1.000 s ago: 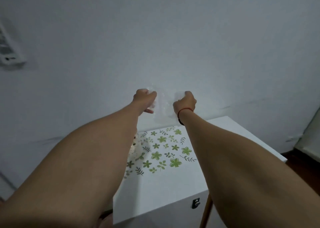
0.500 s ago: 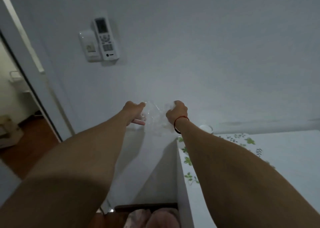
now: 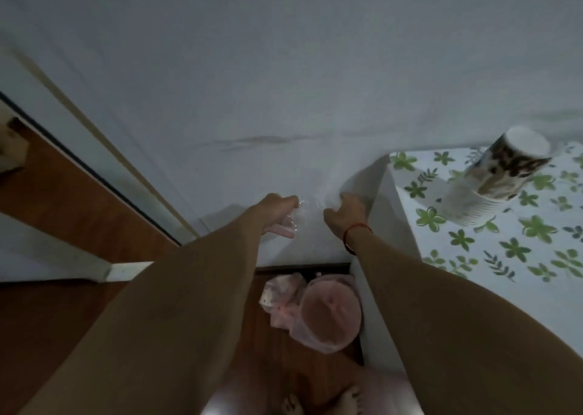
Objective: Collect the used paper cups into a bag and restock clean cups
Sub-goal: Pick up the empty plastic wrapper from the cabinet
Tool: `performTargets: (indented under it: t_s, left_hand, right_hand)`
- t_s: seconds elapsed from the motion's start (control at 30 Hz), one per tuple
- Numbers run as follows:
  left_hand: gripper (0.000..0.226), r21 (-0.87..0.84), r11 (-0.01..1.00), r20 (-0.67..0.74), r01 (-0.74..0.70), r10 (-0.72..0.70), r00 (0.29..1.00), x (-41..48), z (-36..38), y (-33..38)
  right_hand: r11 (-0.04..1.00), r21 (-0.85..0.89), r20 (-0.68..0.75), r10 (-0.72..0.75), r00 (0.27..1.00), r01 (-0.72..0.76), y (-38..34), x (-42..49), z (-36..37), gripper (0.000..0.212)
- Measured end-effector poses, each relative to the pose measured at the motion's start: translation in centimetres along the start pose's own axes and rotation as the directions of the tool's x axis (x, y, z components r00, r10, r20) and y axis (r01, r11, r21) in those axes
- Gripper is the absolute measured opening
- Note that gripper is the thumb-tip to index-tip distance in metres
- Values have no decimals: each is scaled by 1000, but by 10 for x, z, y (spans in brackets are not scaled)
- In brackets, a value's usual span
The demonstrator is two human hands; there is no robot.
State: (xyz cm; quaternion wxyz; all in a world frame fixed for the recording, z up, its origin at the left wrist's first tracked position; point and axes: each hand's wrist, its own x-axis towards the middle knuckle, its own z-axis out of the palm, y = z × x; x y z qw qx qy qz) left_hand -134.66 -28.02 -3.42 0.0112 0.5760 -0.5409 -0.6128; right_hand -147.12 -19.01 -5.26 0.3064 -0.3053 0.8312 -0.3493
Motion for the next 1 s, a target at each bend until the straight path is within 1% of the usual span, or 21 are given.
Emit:
performTargets:
  t_s: [0.07,0.17,0.2,0.23,0.27,0.3,0.37,0.43,0.47,0.53,0.57,0.63,0.7,0.73,0.8,0.83,0.9,0.97,1.0]
  left_hand:
    - [34,42,997,31,58,-59,998,40,11,-33]
    - [47,131,983,40,125,-131,991,93,31,-82]
    - [44,161,977,52,140,-150,987,110,41,-99]
    - [35,182,971,61,153,-167,984,130,50,-116]
    - [24,174,972,71,161,-175,982,136,57,-124]
    - [19,138,976,84,170,-183,980,153,67,-139]
    - [24,106,982,95,157,-167,981,207,89,-176]
    - [41,172,977,90,129,-146,985,250,108,-213]
    - [42,208,970,92,124,-146,985,271,118,-234]
    - [21,234,962,99,141,-168,981,302,138,-269]
    - [17,265,956,94,123,-152,984,315,147,-284]
    - [28,348,932,72,97,-129,989,338,165,-314]
    - [17,368,927,60,79,-109,992,356,182,-338]
    - [11,378,923,57,66,-94,994,364,189,-349]
    - [13,449,892,40,44,-70,997,379,201,-367]
    - [16,496,868,44,32,-61,997,387,204,-374]
    - [16,552,833,72,35,-90,993,402,209,-387]
    - [6,584,810,68,56,-117,991,419,210,-396]
    - [13,599,797,59,68,-129,990,431,212,-405]
  right_hand:
    - [999,-18,32,36,999,-35,32,15,33,34]
    - [993,-65,77,99,992,-94,80,29,72,36]
    - [990,-82,91,126,988,-118,99,35,88,37]
    - [985,-93,95,151,984,-142,120,43,104,38]
    - [983,-99,98,165,981,-156,135,48,113,38]
    - [980,-106,101,182,978,-171,152,55,124,37]
    - [968,-116,110,236,966,-223,192,84,155,36]
    - [956,-131,121,278,953,-262,230,105,177,35]
    - [946,-150,121,307,944,-288,254,116,191,34]
    - [920,-177,121,374,920,-350,302,129,215,40]
    - [903,-186,132,415,900,-388,322,133,225,47]
    - [874,-147,139,482,865,-463,355,138,242,57]
    - [860,-99,122,510,851,-501,382,144,257,60]
    - [855,-82,109,519,848,-513,393,147,263,59]
    - [841,-95,95,541,836,-533,413,152,274,52]
    - [831,-126,91,554,827,-542,422,153,278,47]
    - [814,-183,81,572,817,-552,438,157,288,43]
    - [813,-251,80,558,826,-525,442,162,294,43]
    - [806,-304,98,556,825,-507,442,164,296,43]
